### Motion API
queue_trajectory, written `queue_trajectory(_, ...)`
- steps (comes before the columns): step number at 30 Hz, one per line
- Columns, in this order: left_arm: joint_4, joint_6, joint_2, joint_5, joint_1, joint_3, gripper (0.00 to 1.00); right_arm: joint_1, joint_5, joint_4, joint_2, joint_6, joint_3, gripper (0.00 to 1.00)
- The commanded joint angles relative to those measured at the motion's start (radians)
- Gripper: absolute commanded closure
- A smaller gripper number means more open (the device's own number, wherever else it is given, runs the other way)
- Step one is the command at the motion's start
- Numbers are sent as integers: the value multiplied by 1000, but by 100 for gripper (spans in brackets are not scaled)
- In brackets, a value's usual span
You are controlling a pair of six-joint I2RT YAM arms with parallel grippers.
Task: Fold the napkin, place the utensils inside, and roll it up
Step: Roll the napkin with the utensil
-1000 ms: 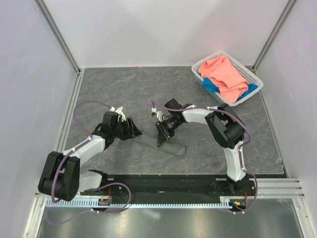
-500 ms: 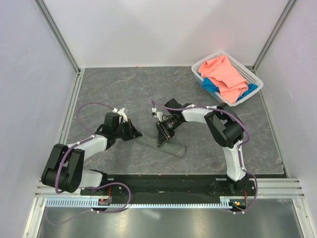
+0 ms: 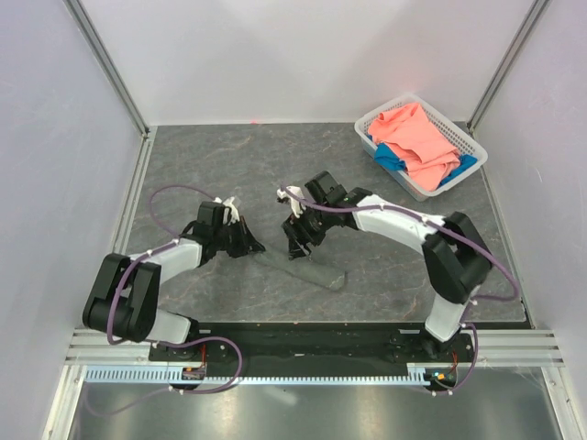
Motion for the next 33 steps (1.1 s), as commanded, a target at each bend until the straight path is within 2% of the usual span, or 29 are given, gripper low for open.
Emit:
queue_trajectory(1,-145,-12,59,22,-2,94,98,134,285,110,-140,-71,-102,24)
queue_trajectory(5,-191,-10,81,33,-2,122,98,263,589,224,-191,-120,-190,22)
queue_trajectory(9,-218,-1,85,30,-2,136,98,331,700,287,-191,-149,-239,21)
queue_trajectory(19,-225,8,107,55,-2,154,98,365,726,291,-91,-191,-232,32)
queue_trajectory(28,-226,25,121,84,-2,168,98,357,797,287,-42,-212,-212,37)
queue_trajectory(33,-226,29,115,85,-2,177,85,320,764,281,-19,-218,-205,44)
